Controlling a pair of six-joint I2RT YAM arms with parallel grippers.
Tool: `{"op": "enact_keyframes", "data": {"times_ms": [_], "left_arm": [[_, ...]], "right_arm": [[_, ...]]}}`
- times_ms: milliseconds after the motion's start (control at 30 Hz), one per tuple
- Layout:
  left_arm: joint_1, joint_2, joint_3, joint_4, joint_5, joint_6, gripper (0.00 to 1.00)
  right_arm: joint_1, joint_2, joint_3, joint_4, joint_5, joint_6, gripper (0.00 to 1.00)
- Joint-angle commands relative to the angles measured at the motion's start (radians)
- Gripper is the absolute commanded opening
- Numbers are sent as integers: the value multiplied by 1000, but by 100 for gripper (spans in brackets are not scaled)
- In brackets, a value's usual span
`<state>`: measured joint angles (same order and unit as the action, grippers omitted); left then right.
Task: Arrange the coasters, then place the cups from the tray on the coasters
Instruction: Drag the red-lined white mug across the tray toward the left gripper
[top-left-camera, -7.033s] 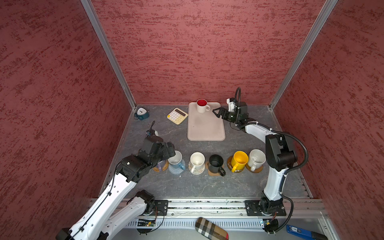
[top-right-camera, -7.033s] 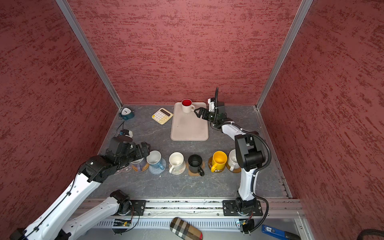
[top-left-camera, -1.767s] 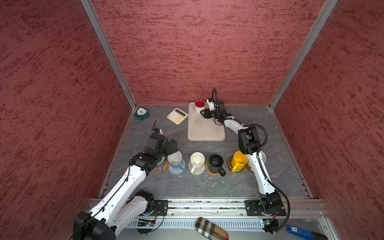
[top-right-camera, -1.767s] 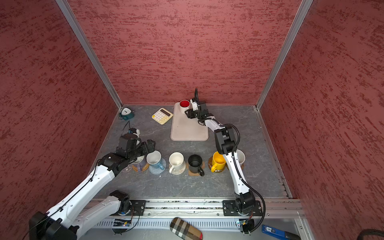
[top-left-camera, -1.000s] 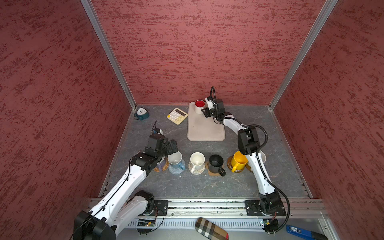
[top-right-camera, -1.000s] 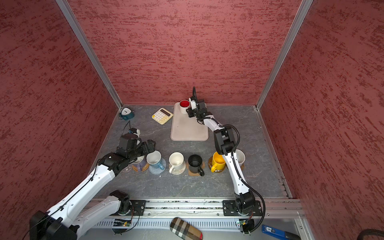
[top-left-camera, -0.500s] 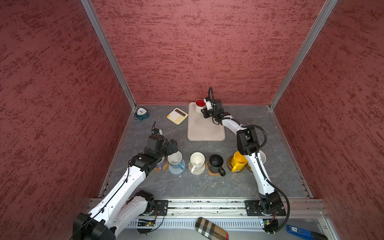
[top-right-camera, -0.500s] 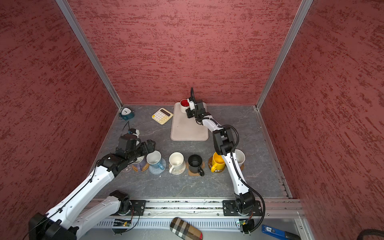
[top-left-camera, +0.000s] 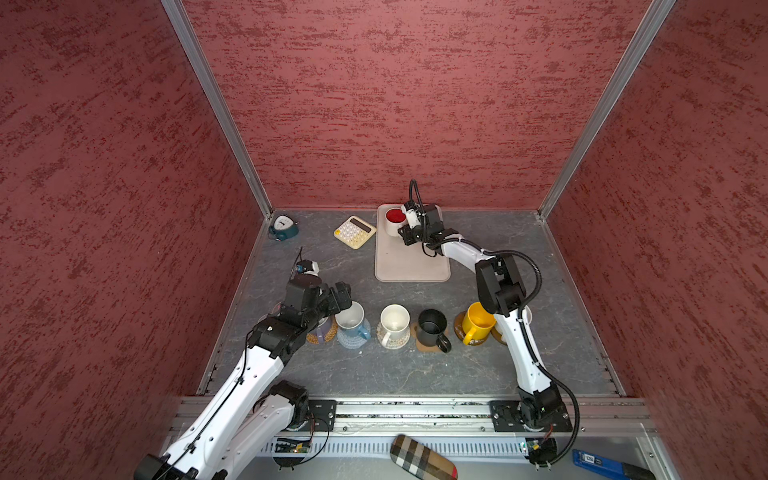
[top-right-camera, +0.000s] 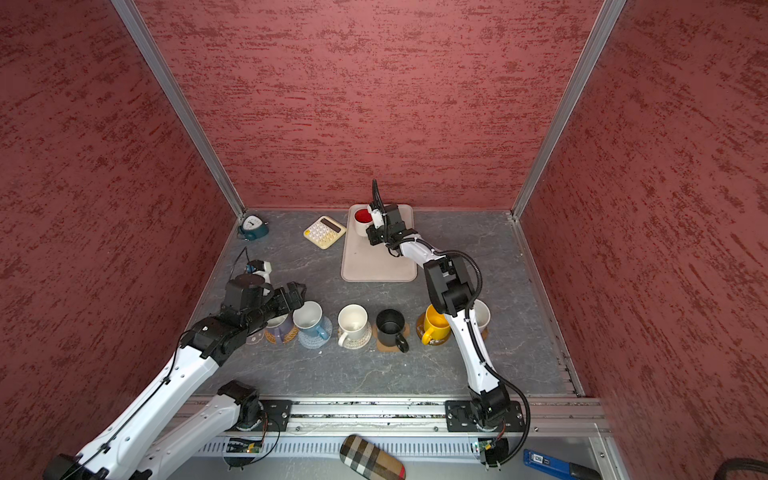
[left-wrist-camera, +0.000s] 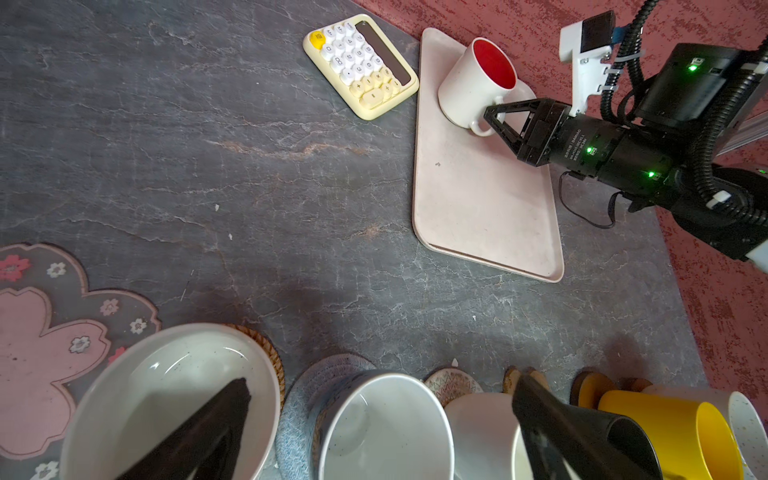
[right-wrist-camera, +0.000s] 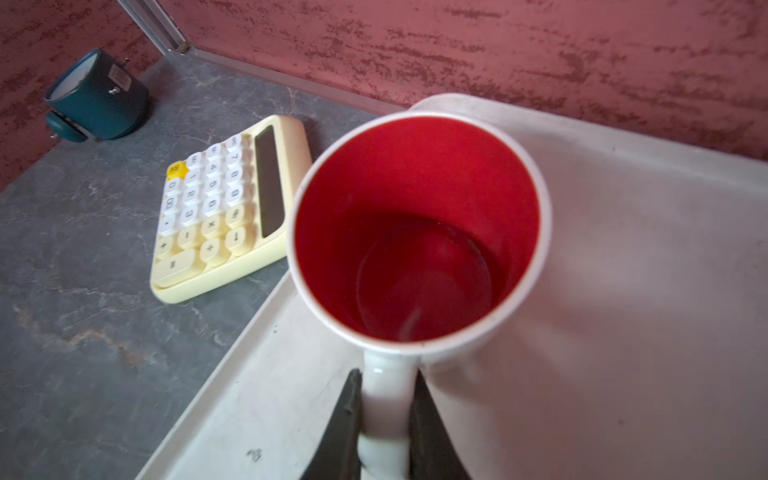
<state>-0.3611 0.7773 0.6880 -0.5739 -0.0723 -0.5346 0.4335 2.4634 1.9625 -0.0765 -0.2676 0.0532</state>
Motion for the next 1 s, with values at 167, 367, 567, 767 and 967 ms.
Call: {"op": "enact_keyframes", "data": {"times_ms": [167, 367, 567, 767, 967], "left_arm": [[-21, -77, -28, -65, -14, -27, 100], [-36, -104, -35, -103, -17, -42, 100], [-47, -131, -33, -122, -23, -47, 100], [-51, -122, -3, -156, -54, -51, 100], [-51, -121, 12, -173, -63, -48, 100]], "right_arm": [[43, -194, -230, 147, 42, 90, 8], [76, -277, -379, 204, 56, 124, 10], [89, -315, -455, 233, 38, 164, 25], [100, -333, -490, 258, -7, 208, 44], [119, -326, -499, 279, -47, 244, 46]]}}
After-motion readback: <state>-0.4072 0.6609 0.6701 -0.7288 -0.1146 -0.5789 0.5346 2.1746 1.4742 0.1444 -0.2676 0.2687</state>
